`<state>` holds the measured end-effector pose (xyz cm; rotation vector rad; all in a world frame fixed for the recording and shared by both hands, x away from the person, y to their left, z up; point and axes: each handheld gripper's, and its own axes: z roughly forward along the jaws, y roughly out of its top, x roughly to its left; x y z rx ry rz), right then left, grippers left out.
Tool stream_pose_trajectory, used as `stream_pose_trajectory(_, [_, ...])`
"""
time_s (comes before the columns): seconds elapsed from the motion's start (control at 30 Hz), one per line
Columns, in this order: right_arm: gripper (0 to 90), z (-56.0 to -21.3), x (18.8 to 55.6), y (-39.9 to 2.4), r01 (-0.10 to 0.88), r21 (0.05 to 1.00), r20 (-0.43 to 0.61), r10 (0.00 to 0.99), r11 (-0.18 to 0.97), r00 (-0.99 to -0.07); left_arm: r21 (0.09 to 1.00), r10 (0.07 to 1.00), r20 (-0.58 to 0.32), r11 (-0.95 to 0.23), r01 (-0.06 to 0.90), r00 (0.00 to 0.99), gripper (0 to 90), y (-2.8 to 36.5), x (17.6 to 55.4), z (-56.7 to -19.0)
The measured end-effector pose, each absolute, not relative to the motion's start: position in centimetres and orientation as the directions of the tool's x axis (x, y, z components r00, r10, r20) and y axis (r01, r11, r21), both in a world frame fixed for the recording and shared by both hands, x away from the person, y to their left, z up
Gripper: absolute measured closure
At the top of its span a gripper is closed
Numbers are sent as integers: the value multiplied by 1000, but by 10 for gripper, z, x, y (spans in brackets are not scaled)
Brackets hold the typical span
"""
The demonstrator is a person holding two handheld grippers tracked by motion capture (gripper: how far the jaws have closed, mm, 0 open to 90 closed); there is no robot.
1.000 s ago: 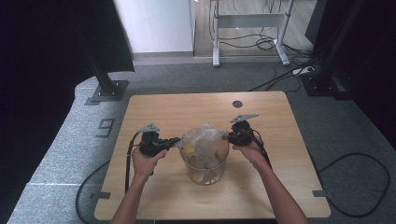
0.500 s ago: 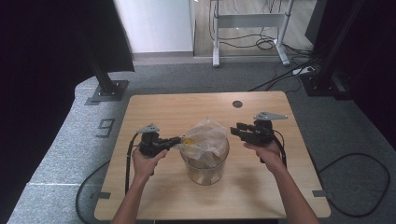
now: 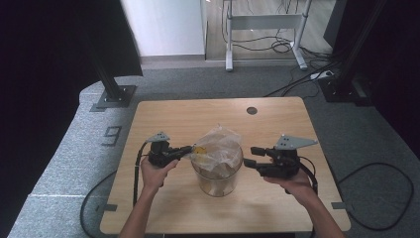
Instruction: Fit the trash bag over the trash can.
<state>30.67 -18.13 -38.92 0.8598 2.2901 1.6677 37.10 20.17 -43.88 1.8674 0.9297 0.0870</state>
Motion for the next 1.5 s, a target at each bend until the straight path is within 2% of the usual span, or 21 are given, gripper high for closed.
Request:
stream_pose_trajectory(0.2, [366, -377, 293, -150, 276, 925, 117, 494, 262, -861, 808, 631, -328, -199, 555, 703, 874, 202, 370, -437])
stream_pose_trajectory(0.3, [376, -375, 295, -137, 247, 924, 80, 482, 293, -872, 807, 628, -331, -198, 556, 704, 875, 202, 371, -437])
stream_pose_trajectory(0.37, [416, -376, 296, -131, 231, 920, 54, 480, 318, -875, 806, 627, -331, -201, 556, 706, 875, 202, 371, -437])
stream_pose_trajectory(0.4, [456, -378, 297, -128, 223, 915, 36, 481, 337, -876, 806, 625, -331, -201, 556, 706, 875, 202, 371, -437])
stream_pose_trajectory(0.53, [734, -388, 297, -124, 203, 888, -10, 459, 413, -888, 807, 625, -336, -195, 557, 705, 875, 203, 371, -436])
stream_pose_trajectory(0.63, [866, -397, 292, -127, 201, 890, -1, 443, 409, -897, 806, 623, -338, -196, 559, 706, 874, 204, 370, -437])
stream_pose_trajectory(1.0, [884, -439, 268, -127, 213, 897, 55, 381, 388, -923, 803, 625, -340, -196, 563, 703, 875, 202, 370, -438])
stream_pose_trajectory(1.27, [884, -462, 270, -125, 245, 887, 95, 365, 391, -926, 803, 619, -344, -197, 563, 706, 873, 203, 370, -440])
stream_pose_trajectory(1.5, [884, -470, 264, -111, 206, 875, 54, 332, 439, -942, 802, 616, -348, -196, 565, 707, 870, 205, 369, -442])
